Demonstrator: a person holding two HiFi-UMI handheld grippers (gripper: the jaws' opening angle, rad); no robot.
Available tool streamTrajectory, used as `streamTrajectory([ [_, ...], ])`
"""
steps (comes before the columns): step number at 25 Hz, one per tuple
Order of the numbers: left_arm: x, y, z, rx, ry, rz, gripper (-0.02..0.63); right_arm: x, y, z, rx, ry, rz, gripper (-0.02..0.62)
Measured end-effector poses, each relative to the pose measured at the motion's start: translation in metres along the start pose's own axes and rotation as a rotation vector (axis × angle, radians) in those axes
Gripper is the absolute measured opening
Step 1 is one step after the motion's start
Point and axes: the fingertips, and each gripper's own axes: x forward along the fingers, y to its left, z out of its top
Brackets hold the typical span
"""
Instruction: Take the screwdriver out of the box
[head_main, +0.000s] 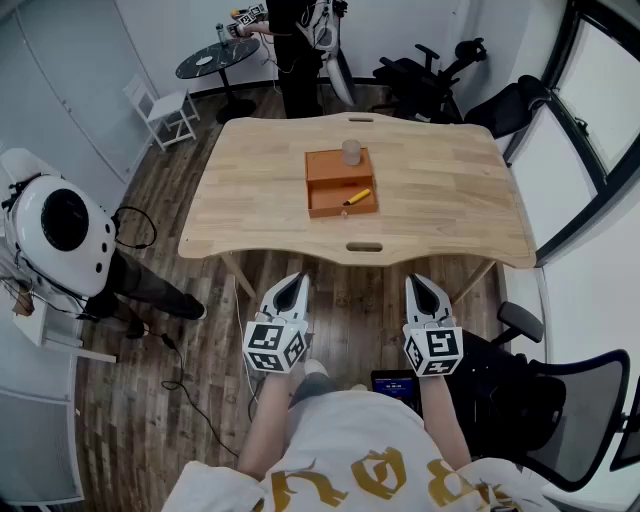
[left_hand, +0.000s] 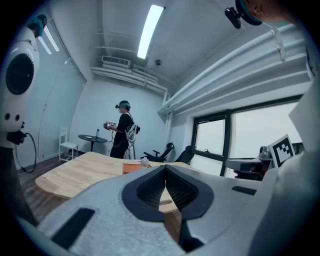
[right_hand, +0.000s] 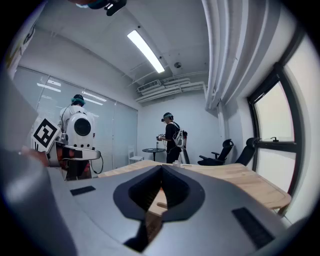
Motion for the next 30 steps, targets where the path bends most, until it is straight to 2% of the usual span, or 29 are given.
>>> streamTrajectory([
  [9,0.002,-0.004,0.003,0.022,0.011,0.011,0.009,-0.003,-0.007,0.004,0.002,0.001,-0.006,0.011],
  [16,0.002,-0.003,0.000,0.002,0.019,0.009,0.009,-0.004,-0.009,0.002,0.049,-0.006,-0.002,0.011],
  [30,0.005,0.003,-0.014,-0.017,0.051,0.033,0.011,-0.004,-0.014,-0.005,0.042,0.010,-0.005,0.011],
])
